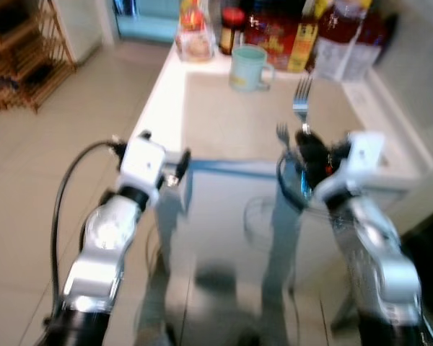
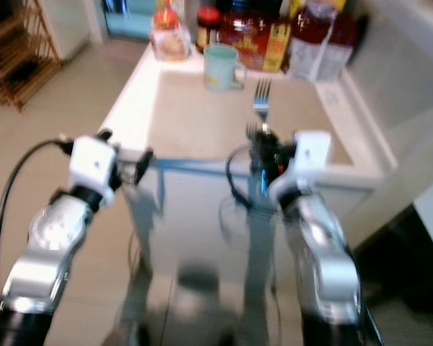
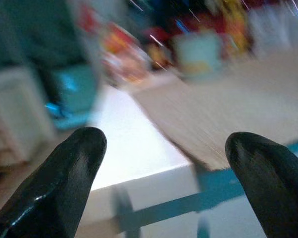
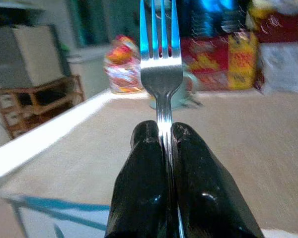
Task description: Setting the table
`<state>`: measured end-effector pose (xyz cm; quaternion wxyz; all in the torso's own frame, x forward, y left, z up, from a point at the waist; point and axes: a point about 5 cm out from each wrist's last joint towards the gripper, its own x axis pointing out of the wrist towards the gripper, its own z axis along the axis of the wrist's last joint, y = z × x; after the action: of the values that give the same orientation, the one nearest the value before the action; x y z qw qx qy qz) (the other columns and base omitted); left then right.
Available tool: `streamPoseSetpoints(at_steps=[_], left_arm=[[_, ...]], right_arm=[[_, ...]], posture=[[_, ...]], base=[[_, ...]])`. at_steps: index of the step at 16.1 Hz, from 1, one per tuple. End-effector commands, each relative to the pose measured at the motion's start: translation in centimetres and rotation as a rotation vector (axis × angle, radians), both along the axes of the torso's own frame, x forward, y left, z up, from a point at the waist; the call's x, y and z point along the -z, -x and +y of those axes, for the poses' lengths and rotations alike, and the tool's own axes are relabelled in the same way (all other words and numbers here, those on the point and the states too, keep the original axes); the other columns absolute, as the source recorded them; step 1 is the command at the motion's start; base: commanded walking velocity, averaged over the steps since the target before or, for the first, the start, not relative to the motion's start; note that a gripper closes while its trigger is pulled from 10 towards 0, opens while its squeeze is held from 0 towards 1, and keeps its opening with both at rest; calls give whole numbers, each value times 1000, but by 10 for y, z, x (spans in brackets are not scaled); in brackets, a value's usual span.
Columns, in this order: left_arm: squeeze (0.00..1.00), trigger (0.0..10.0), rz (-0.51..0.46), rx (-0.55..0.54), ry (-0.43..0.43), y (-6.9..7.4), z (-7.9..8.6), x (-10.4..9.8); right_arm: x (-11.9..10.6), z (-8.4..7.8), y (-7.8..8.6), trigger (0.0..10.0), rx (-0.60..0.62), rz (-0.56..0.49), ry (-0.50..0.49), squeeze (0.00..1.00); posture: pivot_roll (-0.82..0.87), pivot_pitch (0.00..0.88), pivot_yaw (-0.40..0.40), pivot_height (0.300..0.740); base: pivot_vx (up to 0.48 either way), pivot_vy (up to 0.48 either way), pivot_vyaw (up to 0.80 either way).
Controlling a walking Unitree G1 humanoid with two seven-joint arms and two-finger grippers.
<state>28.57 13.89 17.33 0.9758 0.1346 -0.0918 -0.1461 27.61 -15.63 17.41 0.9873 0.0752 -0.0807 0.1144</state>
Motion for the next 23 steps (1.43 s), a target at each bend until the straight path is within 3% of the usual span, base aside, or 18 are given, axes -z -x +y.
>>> streamPoseSetpoints(at_steps=[1,4,8,12,13,15,17,21,22,23], left_arm=[[0,10000,7,-13,16,4,-1,0],[0,10000,23,-62,5,11,0,6],[0,10000,61,-65,-28,11,-2,12],[0,10000,141,-13,-71,18,-7,32],[0,10000,147,-17,-87,19,-6,34],[0,10000,142,-25,-88,17,-8,34],[0,10000,135,-25,-108,14,-11,33],[0,10000,130,-13,-121,13,-11,31],[0,10000,129,-4,-129,13,-11,31],[0,10000,128,-4,-132,13,-11,31]], right_arm=[[-8,7,0,10000,-24,-44,14,0],[6,15,6,10000,8,-34,106,0],[13,14,7,10000,32,-4,54,0],[18,18,12,10000,-90,-12,110,0],[22,14,13,10000,-124,-6,181,0],[24,5,10,10000,-101,-4,219,0],[23,-3,7,10000,-47,2,209,0],[24,-4,7,10000,-31,-1,212,0],[26,-10,11,10000,-28,6,146,0],[27,-12,11,10000,-34,14,150,0]], posture=[[32,0,-63,740],[26,0,-55,740],[23,0,-48,740],[15,0,-38,740],[15,0,-38,740],[3,0,-36,740],[2,0,-35,740],[-7,0,-18,740],[-7,0,-16,740],[-7,0,-16,740]], base=[[0,0,0],[0,-320,0],[0,-480,0],[0,-480,0],[0,-480,0],[0,-480,0],[0,-480,303],[0,-480,800],[0,-480,0],[0,-480,0]])
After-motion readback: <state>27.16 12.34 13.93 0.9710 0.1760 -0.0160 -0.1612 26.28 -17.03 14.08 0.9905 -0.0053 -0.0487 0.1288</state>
